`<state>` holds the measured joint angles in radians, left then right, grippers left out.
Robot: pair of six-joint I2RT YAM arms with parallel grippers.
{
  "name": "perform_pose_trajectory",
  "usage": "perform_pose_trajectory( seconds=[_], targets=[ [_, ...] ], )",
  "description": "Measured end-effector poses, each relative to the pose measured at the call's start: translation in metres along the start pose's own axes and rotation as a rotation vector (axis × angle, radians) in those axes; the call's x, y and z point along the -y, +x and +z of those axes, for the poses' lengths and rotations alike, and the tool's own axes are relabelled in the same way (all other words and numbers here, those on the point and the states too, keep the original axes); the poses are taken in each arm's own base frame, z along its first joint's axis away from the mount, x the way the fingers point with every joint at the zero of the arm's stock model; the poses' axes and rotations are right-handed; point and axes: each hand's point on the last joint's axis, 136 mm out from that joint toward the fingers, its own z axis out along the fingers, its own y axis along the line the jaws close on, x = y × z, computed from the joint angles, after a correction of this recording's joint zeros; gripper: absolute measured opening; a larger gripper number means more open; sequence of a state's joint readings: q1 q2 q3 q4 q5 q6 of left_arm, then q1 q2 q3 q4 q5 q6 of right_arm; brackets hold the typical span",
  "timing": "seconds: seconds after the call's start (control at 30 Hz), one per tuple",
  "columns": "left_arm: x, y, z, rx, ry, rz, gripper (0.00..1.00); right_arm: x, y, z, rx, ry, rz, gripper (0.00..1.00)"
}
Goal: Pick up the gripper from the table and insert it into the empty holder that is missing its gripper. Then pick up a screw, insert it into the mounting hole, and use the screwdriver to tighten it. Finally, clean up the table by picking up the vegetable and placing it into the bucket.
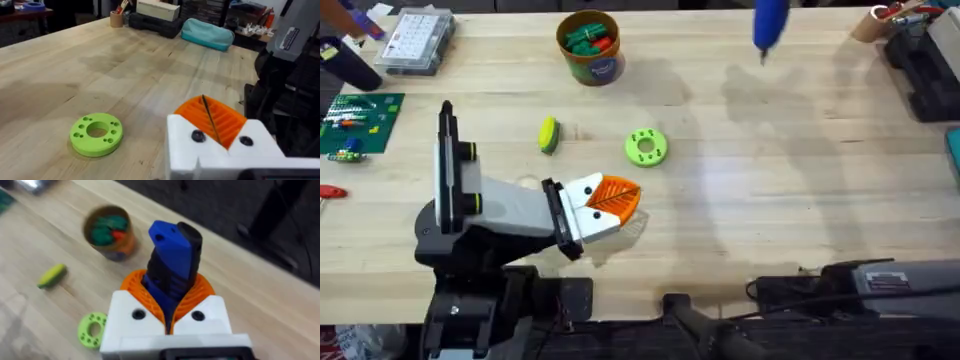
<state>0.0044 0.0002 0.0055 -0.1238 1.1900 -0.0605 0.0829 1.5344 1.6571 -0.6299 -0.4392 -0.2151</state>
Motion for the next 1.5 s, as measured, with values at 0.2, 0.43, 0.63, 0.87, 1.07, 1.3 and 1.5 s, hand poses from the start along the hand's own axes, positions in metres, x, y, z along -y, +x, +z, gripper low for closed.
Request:
perform_pose_trajectory(
  seconds=[0.2, 0.43, 0.63, 0.87, 1.07, 1.3, 1.5],
  targets=[
    [0.0, 0.0, 0.0, 0.0, 0.0, 0.0, 0.004, -0.053, -0.057, -0.022, 0.207, -0.107, -0.089, 0.023],
    [0.0, 0.0, 0.0, 0.0, 0.0, 0.0, 0.004, -0.119, -0.085, -0.049, 0.323, -0.249, -0.16, 0.023],
    [0.0, 0.0, 0.0, 0.0, 0.0, 0.0, 0.004, -0.15, -0.095, -0.056, 0.383, -0.374, -0.193, 0.023],
    [0.0, 0.0, 0.0, 0.0, 0.0, 0.0, 0.004, -0.167, -0.102, -0.051, 0.501, -0.495, -0.201, 0.023],
    [0.0, 0.0, 0.0, 0.0, 0.0, 0.0, 0.004, -0.18, -0.094, -0.047, 0.605, -0.612, -0.192, 0.023],
    [0.0, 0.0, 0.0, 0.0, 0.0, 0.0, 0.004, -0.197, -0.08, -0.062, 0.738, -0.752, -0.221, 0.022],
    [0.0, 0.0, 0.0, 0.0, 0.0, 0.0, 0.004, -0.205, -0.053, -0.072, 0.796, -0.844, -0.197, 0.022]
  ],
)
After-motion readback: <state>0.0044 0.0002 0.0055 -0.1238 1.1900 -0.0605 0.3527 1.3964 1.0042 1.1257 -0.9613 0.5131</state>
